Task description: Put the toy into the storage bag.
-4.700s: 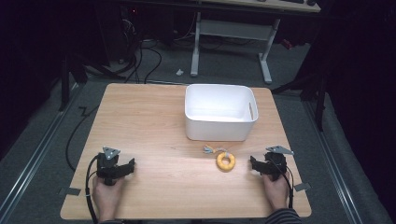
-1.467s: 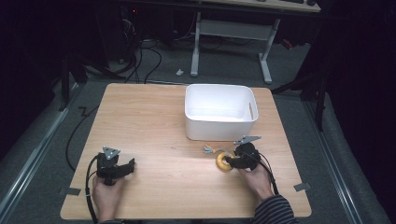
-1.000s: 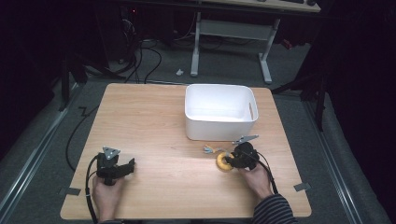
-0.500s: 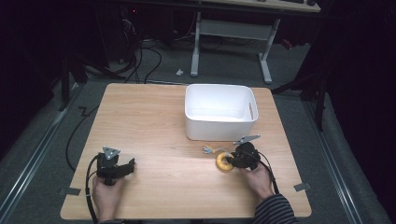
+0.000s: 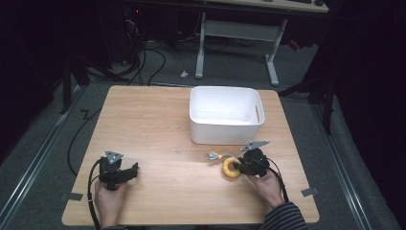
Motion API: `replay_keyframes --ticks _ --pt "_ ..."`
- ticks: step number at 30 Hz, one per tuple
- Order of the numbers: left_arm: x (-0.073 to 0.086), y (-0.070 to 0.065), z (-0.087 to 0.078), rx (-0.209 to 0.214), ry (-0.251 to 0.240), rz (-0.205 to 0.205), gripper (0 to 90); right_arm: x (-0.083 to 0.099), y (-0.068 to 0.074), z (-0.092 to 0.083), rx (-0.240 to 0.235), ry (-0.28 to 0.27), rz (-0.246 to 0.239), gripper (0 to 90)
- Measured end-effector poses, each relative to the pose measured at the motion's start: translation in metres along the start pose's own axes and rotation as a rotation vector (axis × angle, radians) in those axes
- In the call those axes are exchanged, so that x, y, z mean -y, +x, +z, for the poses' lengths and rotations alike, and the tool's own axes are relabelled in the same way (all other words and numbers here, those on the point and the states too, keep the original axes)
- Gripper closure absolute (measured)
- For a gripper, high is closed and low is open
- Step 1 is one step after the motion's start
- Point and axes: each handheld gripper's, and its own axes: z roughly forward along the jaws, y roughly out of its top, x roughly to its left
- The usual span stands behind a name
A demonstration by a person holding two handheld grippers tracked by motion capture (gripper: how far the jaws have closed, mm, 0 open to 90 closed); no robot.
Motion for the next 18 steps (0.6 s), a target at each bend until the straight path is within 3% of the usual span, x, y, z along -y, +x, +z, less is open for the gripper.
replay_keyframes --ticks 5,14,18 --pt "0.0 0.0 0.0 0.001 -0.001 0.0 20.2 0.003 -0.003 -0.012 0.0 -0.012 -0.004 67.0" --pt "0.0 0.0 0.0 0.001 -0.001 0.0 20.3 0.014 -0.011 -0.036 -0.002 -0.047 0.034 67.0" --pt "0.0 0.0 0.0 0.0 -0.001 0.0 20.2 0.019 -0.013 -0.044 0.019 -0.058 0.031 66.9"
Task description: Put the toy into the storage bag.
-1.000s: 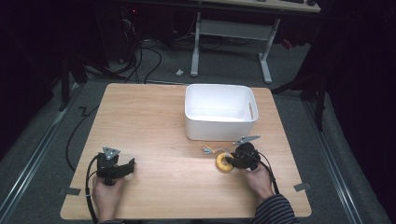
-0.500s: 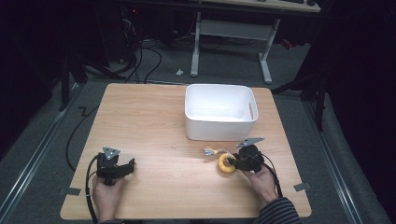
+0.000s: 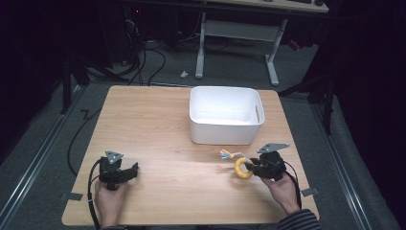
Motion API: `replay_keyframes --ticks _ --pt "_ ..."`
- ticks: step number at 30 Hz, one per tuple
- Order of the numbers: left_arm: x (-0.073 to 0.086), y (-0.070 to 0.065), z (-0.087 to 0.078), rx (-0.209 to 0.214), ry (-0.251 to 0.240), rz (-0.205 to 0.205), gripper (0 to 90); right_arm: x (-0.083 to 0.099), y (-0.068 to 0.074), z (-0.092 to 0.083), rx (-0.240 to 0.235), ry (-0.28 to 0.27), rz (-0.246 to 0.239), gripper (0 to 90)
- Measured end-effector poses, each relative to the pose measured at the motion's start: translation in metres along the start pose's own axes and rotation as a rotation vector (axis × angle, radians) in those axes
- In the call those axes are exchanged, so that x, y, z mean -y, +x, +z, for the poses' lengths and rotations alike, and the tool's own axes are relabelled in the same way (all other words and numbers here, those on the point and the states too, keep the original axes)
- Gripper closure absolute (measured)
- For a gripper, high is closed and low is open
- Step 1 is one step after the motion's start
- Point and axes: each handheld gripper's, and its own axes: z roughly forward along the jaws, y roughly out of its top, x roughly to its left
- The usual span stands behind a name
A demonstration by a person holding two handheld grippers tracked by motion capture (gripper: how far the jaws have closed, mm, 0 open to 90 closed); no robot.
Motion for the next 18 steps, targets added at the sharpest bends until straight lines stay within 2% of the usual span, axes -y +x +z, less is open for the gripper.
replay_keyframes --ticks 8,18 --pt "0.0 0.0 0.0 0.0 0.0 0.0 20.3 0.009 -0.007 -0.011 0.018 0.004 0.016 66.9" --pt "0.0 0.0 0.0 0.0 0.0 0.0 20.3 0.014 -0.014 -0.033 0.038 -0.03 0.018 66.9"
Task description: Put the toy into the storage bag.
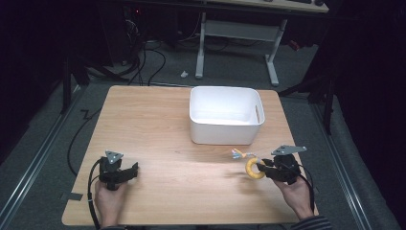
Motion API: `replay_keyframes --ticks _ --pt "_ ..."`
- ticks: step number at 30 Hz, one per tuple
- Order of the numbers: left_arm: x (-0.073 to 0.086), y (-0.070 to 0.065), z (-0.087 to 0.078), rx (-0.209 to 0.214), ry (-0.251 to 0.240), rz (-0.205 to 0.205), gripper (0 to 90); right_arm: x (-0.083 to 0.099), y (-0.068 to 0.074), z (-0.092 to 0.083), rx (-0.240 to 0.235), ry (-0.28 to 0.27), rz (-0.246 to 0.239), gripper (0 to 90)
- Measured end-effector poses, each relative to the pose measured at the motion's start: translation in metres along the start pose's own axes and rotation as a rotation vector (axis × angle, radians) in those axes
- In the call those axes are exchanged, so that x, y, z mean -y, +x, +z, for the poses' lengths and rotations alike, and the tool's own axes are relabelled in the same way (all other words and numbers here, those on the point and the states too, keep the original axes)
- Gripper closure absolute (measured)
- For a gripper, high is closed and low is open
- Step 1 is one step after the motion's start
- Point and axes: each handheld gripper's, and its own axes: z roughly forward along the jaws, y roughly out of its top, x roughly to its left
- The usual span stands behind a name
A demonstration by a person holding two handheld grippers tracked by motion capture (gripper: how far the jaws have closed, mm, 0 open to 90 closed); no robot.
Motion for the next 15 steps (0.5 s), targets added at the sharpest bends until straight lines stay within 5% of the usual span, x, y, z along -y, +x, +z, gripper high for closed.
replay_keyframes --ticks 15 --pt "0.0 0.0 0.0 0.0 0.001 0.0 20.4 -0.007 -0.01 -0.031 0.013 -0.074 0.001 66.9"
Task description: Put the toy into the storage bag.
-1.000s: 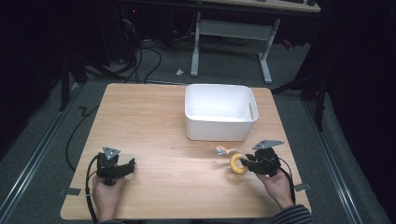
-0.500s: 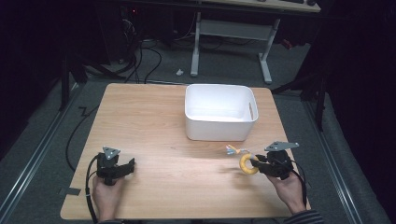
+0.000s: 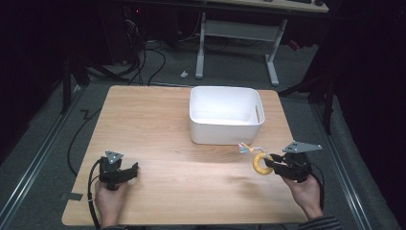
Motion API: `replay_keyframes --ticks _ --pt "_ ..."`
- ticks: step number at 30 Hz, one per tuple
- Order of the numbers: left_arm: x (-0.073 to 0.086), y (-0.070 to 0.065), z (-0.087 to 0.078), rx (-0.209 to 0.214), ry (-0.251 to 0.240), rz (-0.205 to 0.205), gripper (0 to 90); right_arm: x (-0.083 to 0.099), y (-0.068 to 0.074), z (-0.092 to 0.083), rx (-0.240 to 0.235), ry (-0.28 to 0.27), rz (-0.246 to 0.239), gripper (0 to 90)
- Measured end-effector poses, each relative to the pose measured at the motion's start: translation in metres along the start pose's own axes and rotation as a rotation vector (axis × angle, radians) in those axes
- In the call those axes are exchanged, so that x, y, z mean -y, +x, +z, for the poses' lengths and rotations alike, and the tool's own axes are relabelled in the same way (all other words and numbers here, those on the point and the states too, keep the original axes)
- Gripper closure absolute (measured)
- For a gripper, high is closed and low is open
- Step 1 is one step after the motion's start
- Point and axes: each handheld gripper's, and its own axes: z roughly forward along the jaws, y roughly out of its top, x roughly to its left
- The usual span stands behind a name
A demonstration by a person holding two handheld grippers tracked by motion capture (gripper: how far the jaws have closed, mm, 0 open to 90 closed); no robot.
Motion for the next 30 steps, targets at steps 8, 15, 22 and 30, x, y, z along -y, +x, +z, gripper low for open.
replay_keyframes --ticks 8,15,22,30 --pt "0.0 0.0 0.0 0.001 0.0 0.0 20.3 -0.02 -0.005 -0.016 -0.025 -0.022 0.002 66.9" --pt "0.0 0.0 0.0 0.0 -0.001 0.0 20.3 -0.04 -0.008 -0.027 -0.028 -0.012 -0.044 67.0" --pt "0.0 0.0 0.0 -0.001 -0.002 0.0 20.4 -0.061 -0.005 -0.035 0.009 -0.048 -0.09 67.1" --pt "0.0 0.001 0.0 0.004 0.001 -0.001 20.4 -0.089 -0.006 -0.032 -0.015 -0.032 -0.125 66.9"
